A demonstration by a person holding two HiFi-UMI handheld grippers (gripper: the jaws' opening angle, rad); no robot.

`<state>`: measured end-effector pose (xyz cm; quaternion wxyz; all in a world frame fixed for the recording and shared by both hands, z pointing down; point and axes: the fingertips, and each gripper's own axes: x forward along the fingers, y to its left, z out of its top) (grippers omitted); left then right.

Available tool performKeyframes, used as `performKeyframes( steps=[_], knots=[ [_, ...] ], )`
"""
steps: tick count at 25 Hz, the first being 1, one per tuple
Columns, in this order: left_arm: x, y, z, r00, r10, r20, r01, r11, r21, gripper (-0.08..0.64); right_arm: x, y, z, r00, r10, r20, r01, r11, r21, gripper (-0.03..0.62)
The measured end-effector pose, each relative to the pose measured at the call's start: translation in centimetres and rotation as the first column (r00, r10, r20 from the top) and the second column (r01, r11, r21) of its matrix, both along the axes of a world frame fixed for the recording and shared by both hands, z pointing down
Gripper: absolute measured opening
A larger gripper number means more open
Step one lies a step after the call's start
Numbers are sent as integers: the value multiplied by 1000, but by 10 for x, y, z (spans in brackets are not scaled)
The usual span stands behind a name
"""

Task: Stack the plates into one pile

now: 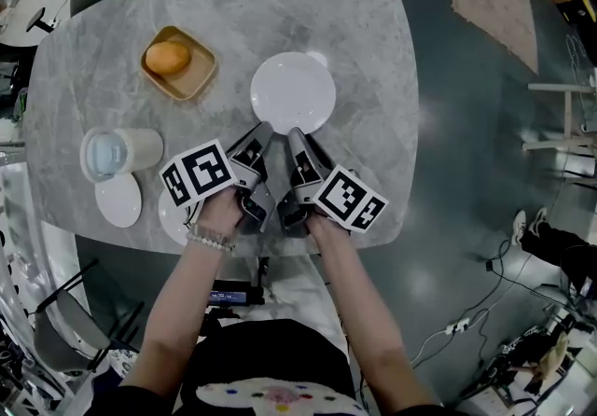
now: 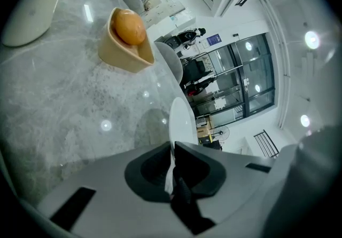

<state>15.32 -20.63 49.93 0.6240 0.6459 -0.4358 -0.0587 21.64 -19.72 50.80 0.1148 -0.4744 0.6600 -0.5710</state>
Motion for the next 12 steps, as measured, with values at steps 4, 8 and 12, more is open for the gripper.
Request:
performKeyframes(
  steps=[4, 8, 12],
  knots=[
    [-5, 6, -5, 1000, -5, -4, 5, 1000, 9, 31, -5, 5, -6, 1000, -17, -13, 17, 1000, 10, 88],
    [-14, 15, -12, 1000, -13, -10, 13, 1000, 20, 31, -14, 13, -14, 999, -36, -31, 37, 999, 28, 86],
    [-30, 26, -16, 1000, -28, -14, 29, 999, 28, 31, -30, 23, -20, 997, -57, -43, 58, 997, 44, 86]
  ],
)
